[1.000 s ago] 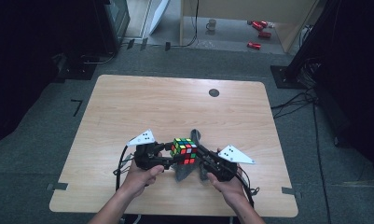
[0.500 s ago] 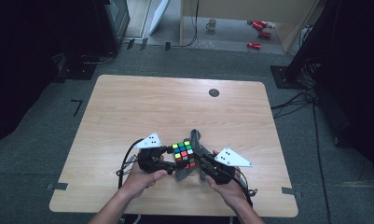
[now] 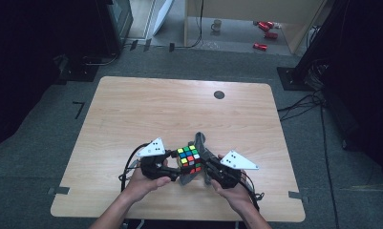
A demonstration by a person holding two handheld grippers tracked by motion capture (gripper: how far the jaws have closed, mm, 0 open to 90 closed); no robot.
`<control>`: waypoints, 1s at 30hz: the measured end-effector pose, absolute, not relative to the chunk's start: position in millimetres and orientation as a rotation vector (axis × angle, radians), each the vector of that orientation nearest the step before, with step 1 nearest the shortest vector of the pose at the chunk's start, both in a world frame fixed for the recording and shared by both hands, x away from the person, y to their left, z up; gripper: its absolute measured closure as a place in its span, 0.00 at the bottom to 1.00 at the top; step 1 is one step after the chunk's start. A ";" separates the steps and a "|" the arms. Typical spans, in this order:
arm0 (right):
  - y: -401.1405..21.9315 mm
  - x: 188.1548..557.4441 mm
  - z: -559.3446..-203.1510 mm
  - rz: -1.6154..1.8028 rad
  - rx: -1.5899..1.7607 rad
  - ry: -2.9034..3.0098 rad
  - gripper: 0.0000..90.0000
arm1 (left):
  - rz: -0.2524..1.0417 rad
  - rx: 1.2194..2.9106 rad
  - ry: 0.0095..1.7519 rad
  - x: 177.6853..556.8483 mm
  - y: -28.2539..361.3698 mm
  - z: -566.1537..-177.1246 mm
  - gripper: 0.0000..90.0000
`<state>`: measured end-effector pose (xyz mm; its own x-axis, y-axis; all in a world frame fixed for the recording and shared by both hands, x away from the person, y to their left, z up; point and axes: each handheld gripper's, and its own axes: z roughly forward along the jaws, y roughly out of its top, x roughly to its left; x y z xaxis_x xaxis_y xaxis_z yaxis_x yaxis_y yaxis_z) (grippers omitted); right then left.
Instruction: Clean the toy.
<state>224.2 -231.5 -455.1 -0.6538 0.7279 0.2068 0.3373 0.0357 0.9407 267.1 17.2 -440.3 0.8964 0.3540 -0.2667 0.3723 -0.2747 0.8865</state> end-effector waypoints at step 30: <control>-215.3 266.9 -518.3 0.977 1.340 2.173 0.36 | 0.137 1.796 0.698 281.8 54.0 -446.8 0.39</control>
<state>266.9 -215.3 -518.3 -0.4572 0.8891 0.0212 0.6058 0.2940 0.7393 281.8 54.0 -446.8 0.8166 0.5209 -0.2488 0.3882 -0.1765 0.9045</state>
